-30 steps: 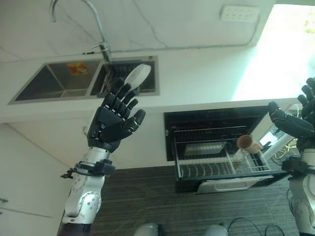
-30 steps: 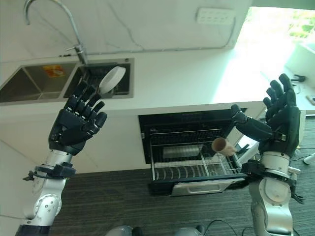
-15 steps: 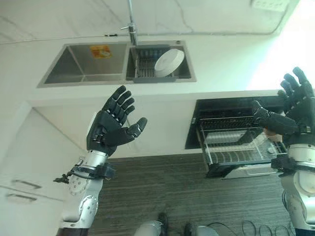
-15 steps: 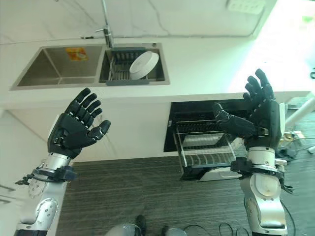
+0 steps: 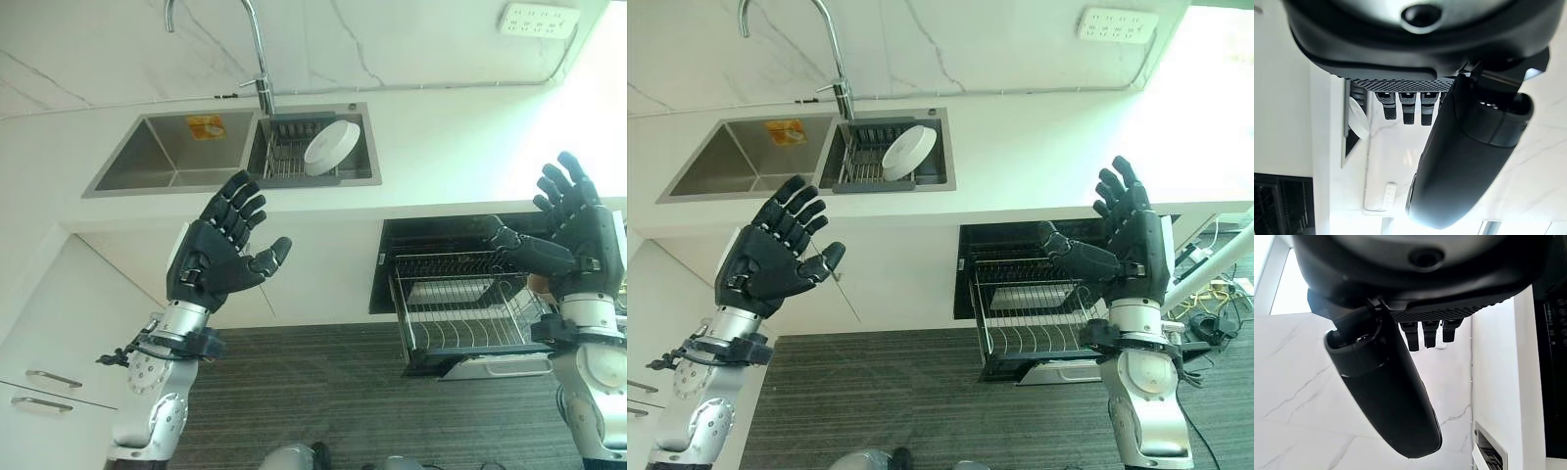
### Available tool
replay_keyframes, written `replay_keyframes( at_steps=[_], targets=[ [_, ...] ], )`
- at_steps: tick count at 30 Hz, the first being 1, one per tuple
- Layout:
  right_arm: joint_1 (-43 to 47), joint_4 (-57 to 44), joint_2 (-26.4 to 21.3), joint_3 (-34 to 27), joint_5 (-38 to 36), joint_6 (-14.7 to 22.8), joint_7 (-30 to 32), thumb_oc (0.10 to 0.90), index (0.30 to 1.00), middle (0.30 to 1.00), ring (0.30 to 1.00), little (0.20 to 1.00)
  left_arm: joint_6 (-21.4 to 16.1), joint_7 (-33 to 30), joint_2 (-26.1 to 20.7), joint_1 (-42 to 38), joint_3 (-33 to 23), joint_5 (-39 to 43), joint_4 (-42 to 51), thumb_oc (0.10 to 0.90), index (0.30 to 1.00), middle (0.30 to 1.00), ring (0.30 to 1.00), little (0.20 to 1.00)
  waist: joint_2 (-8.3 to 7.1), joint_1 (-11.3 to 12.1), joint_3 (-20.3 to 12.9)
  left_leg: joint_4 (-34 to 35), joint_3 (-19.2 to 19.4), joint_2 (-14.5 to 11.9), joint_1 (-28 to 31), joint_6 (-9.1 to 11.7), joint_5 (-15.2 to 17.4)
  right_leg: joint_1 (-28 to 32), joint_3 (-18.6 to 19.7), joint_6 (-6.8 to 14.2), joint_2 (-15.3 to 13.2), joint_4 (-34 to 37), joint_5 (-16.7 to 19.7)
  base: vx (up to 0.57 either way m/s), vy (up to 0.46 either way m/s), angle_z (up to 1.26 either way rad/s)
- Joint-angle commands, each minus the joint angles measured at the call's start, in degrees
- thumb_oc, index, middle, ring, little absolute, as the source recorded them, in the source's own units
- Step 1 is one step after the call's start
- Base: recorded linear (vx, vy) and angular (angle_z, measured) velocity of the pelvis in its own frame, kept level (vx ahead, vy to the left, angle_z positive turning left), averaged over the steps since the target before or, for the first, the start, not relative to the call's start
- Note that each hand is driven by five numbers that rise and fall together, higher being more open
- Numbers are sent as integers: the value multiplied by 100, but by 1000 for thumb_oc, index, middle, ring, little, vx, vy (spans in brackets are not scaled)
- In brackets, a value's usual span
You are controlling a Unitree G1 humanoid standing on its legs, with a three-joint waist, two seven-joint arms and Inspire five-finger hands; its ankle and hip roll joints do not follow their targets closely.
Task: Place the dishes in the dishwasher.
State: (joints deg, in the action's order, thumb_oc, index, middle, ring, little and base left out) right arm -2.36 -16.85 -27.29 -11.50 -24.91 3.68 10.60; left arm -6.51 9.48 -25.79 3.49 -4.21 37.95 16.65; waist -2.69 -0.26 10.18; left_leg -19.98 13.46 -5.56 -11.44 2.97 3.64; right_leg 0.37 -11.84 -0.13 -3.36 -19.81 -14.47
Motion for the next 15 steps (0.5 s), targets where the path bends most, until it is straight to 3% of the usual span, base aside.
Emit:
replay_keyframes(
  at_steps=[1, 4, 8, 10, 13, 15],
  targets=[
    [489, -272, -362, -233, -10, 487, -137, 800, 900, 900, 900, 900, -755, -14, 16, -409, -267, 235, 541, 800, 900, 900, 900, 900, 381, -22, -265, 279, -450, -410, -113, 340, -160, -50, 128, 308, 137, 262, -48, 211, 233, 4],
    [365, -252, -424, -331, 34, 584, -106, 800, 900, 900, 900, 900, -885, 111, 108, -273, -310, 293, 546, 800, 900, 900, 900, 900, 464, -16, -334, 279, -751, -556, -399, 448, -366, 111, 218, 271, 238, 262, -201, 219, 230, -22],
    [269, -309, -445, -456, 141, 577, -21, 800, 900, 900, 900, 900, -967, 342, 102, -250, -275, 476, 555, 800, 900, 900, 900, 900, 476, -97, -400, 279, -443, -565, -275, 308, 87, 266, 118, 382, 60, 262, -201, 199, 269, -28],
    [177, -328, -476, -566, 7, 570, -13, 800, 900, 900, 900, 900, -914, 413, -7, -312, -329, 625, 535, 800, 900, 900, 900, 900, 478, -134, -438, 279, -364, -463, -117, 199, 274, 360, 77, 499, -75, 262, -161, 308, 387, -4],
    [229, -315, -387, -600, -99, 545, 149, 800, 900, 900, 900, 900, -781, 421, -132, -647, -250, 578, 529, 800, 900, 900, 900, 900, 369, -99, -523, 279, -413, -110, 93, -32, 566, 356, -28, 790, -417, 262, 188, 283, 339, 2],
    [268, -332, -328, -587, -72, 562, 197, 800, 900, 900, 900, 900, -741, 408, -159, -725, -230, 557, 561, 800, 900, 900, 900, 900, 343, -72, -542, 279, -483, -3, 107, -104, 614, 354, -47, 850, -483, 262, 287, 175, 213, 15]
  ],
)
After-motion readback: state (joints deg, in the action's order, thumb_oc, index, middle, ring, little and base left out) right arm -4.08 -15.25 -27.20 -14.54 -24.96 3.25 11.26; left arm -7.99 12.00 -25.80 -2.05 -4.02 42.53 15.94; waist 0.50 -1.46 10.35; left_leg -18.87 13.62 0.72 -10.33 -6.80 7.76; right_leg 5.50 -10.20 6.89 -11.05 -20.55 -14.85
